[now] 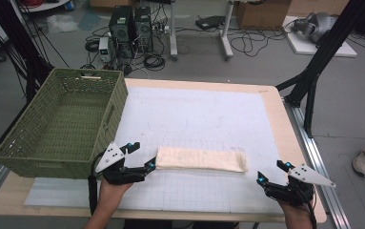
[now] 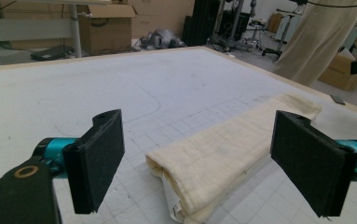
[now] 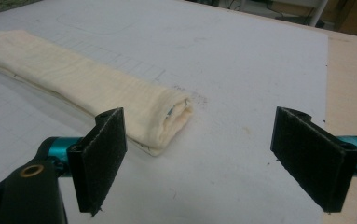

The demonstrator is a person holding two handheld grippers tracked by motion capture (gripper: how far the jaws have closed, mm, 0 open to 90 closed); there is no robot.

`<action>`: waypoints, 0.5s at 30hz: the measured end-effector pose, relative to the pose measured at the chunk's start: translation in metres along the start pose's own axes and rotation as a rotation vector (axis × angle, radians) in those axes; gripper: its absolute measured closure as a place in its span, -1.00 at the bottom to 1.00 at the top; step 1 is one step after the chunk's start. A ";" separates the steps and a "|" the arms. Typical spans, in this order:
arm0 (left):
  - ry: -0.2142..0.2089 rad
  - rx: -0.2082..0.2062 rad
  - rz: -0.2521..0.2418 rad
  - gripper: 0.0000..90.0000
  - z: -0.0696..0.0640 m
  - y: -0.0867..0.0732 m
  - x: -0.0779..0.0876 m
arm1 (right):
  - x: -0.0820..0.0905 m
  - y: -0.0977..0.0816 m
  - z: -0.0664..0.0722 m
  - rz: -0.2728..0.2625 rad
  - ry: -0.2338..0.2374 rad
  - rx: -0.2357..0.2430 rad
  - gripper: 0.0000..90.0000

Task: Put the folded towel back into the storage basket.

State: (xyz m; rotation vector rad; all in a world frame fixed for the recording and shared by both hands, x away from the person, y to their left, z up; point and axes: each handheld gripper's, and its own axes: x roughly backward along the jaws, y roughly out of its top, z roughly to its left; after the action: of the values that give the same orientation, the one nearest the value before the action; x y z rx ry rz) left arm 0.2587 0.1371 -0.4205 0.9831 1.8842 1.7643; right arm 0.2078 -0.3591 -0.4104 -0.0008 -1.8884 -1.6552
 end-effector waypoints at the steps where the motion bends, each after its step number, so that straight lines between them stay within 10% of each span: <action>1: 0.000 0.003 0.002 -0.60 0.000 0.000 -0.001 | 0.000 0.000 0.000 0.000 0.000 0.000 -0.62; 15: -0.003 0.011 0.016 -0.59 -0.001 -0.003 -0.005 | 0.000 -0.003 -0.006 -0.006 -0.007 -0.012 -0.62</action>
State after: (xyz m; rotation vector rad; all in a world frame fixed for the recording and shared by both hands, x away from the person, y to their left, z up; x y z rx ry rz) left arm 0.2608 0.1333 -0.4238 1.0063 1.8916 1.7624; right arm 0.2091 -0.3648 -0.4130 -0.0063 -1.8857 -1.6721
